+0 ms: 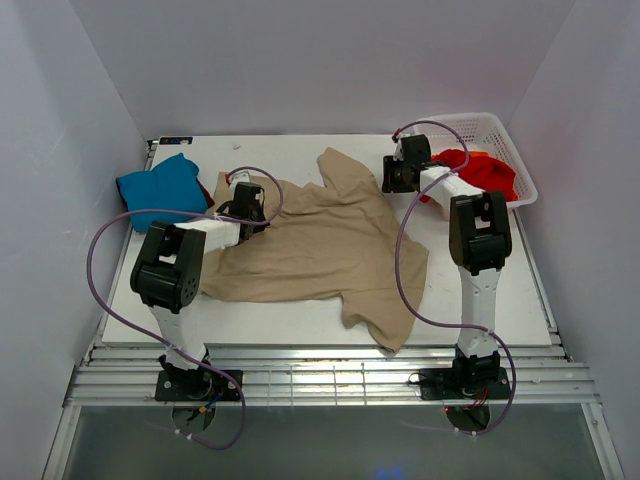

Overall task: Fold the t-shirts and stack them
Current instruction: Flatten the tshirt out

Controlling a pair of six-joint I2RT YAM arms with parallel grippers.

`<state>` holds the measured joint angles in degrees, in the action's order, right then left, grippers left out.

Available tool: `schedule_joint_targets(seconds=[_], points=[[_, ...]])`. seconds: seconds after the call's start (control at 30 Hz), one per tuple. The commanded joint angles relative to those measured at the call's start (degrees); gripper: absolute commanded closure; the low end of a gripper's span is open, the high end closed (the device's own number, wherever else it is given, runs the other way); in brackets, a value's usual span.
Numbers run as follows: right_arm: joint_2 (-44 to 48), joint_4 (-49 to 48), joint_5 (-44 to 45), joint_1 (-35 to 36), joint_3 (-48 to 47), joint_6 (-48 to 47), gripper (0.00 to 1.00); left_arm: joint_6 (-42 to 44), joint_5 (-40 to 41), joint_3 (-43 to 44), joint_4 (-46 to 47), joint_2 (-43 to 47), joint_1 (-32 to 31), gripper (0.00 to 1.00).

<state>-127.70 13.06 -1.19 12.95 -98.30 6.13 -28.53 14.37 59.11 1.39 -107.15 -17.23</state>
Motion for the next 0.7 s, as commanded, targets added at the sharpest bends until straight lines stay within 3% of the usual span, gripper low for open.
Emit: schedule_joint_targets(seconds=[0.0,0.5,0.6,0.67], points=[[3.42,-2.42,-3.29,1.37,3.20,1.69,0.52,0.41,-0.57,-0.05,-5.26,2.30,-0.43,1.00],[6.94,-2.95,-5.05,5.07,8.56,2.83,0.53,0.23,-0.92,-2.60,-5.08,4.94,-0.43,1.00],[6.15,-2.51,-5.05,5.59,8.83,2.83,0.60,0.15,-1.19,-2.77,-5.08,5.02,-0.34,1.00],[5.01,-1.81,-4.96,5.94,8.65,2.83,0.72,0.15,-1.28,-2.86,-5.08,5.02,-0.34,1.00]])
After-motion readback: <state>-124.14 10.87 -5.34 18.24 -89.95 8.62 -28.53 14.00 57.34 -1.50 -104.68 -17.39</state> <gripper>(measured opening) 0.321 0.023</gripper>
